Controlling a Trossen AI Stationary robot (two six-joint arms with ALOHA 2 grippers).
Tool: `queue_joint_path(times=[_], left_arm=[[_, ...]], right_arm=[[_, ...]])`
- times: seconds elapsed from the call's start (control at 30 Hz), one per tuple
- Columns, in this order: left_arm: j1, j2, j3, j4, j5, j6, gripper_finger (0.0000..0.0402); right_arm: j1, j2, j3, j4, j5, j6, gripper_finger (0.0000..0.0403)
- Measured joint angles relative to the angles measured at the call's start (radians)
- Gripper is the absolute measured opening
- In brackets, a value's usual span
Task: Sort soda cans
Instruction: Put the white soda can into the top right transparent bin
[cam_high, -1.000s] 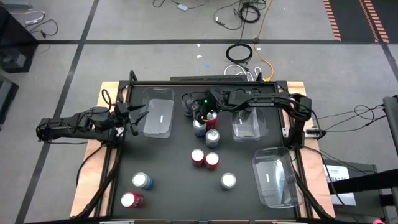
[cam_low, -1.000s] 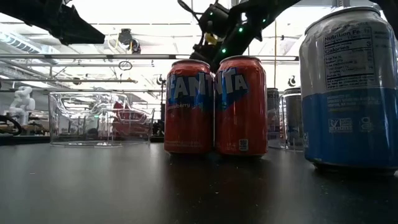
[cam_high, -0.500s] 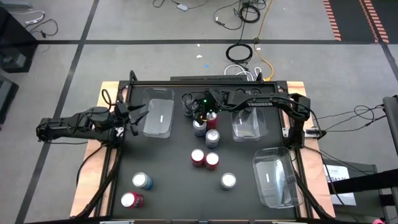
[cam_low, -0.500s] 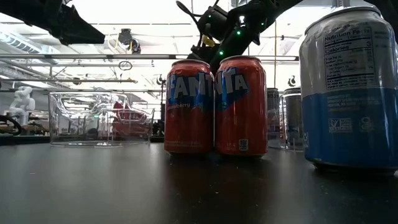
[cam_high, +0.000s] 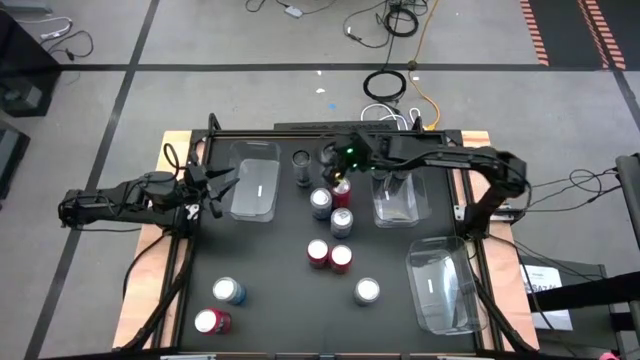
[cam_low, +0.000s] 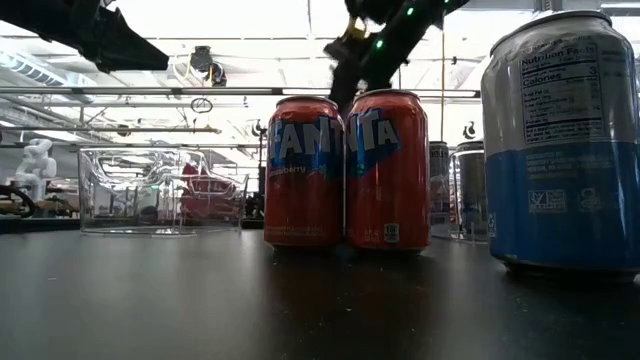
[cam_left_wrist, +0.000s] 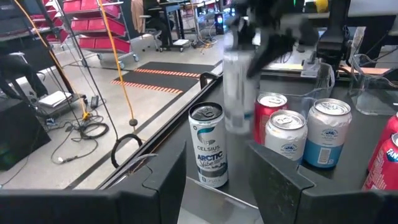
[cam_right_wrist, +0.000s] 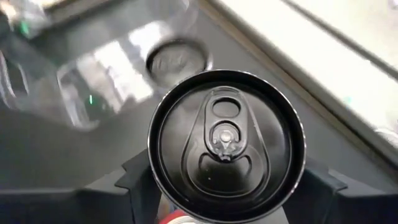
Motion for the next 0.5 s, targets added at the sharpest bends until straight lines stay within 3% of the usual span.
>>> queue_joint_path(times=[0.27,0.5], left_arm=[[0.0,0.0,0.0,0.0,0.0,0.002,0.0171],[0.0,0.0,0.0,0.0,0.0,0.002,0.0171]], right_arm=[[0.026,-0.227,0.0,-0.258,0.182,0.248,0.0242],[0.182,-0.326,0.0,-0.65,0.402,0.611,0.0242]])
